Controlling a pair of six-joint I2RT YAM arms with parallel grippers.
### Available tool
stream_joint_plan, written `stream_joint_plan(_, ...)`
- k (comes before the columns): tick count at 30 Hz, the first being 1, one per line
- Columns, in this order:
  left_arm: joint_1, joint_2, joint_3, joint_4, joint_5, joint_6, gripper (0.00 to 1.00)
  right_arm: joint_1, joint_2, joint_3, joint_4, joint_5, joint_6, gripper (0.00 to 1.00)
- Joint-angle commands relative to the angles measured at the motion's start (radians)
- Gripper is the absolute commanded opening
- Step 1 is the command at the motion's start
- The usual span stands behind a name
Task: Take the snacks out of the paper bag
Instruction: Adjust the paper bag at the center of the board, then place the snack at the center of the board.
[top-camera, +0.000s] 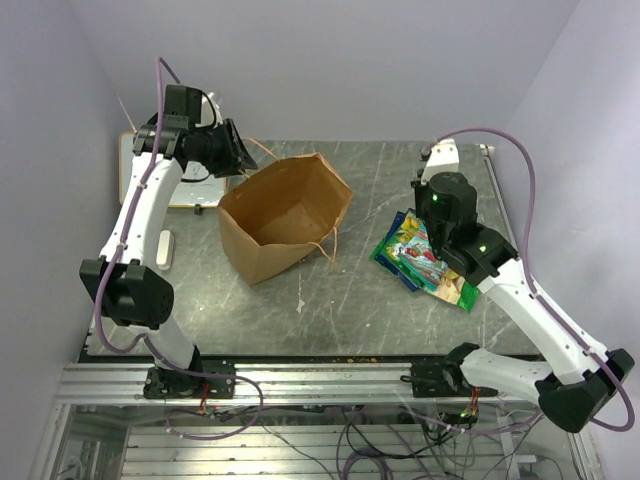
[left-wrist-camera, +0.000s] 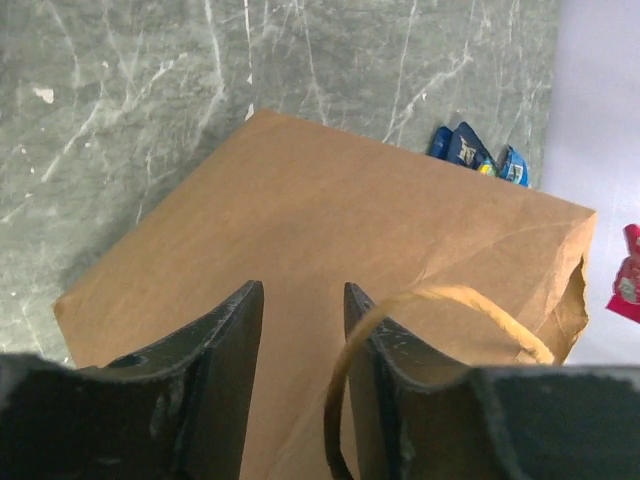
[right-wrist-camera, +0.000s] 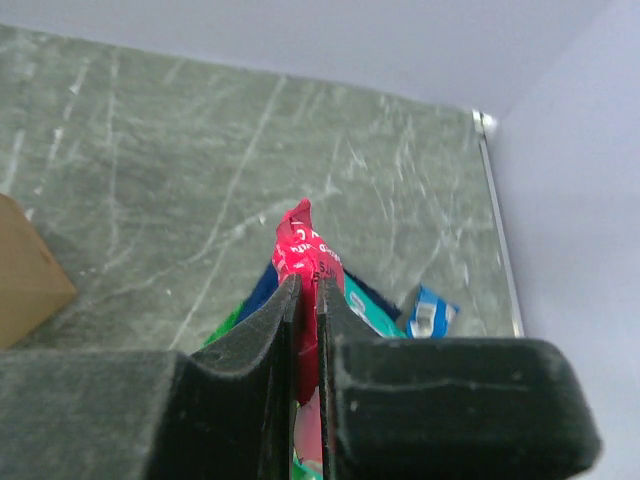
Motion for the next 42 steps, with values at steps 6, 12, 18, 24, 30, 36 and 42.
stream_joint_plan(6,0.012,-0.017,0.114,-0.100,-0.108,0.046,0.71,-0.103,-0.020,-0.204,-0.209,0.101,0.342,0.00)
stream_joint_plan(12,0.013,-0.052,0.124,-0.089,-0.131,0.043,0.83,-0.174,0.004,-0.276,-0.229,0.145,0.379,0.00)
stream_joint_plan(18,0.034,-0.026,0.114,-0.091,-0.119,0.041,0.71,-0.196,-0.005,-0.318,-0.140,0.086,0.349,0.00)
stream_joint_plan(24,0.120,-0.008,0.173,-0.136,-0.231,0.048,0.65,-0.201,0.024,-0.302,-0.117,0.094,0.293,0.00)
stream_joint_plan(30,0.151,-0.031,0.137,-0.104,-0.169,0.012,0.64,-0.214,0.047,-0.309,-0.090,0.125,0.213,0.00)
stream_joint_plan(36,0.154,-0.064,0.109,-0.079,-0.065,-0.057,0.74,-0.228,0.067,-0.336,-0.013,0.114,0.133,0.00)
stream_joint_plan(42,0.164,-0.083,0.139,-0.125,-0.112,-0.044,0.91,-0.262,0.115,-0.348,-0.002,0.118,0.164,0.00)
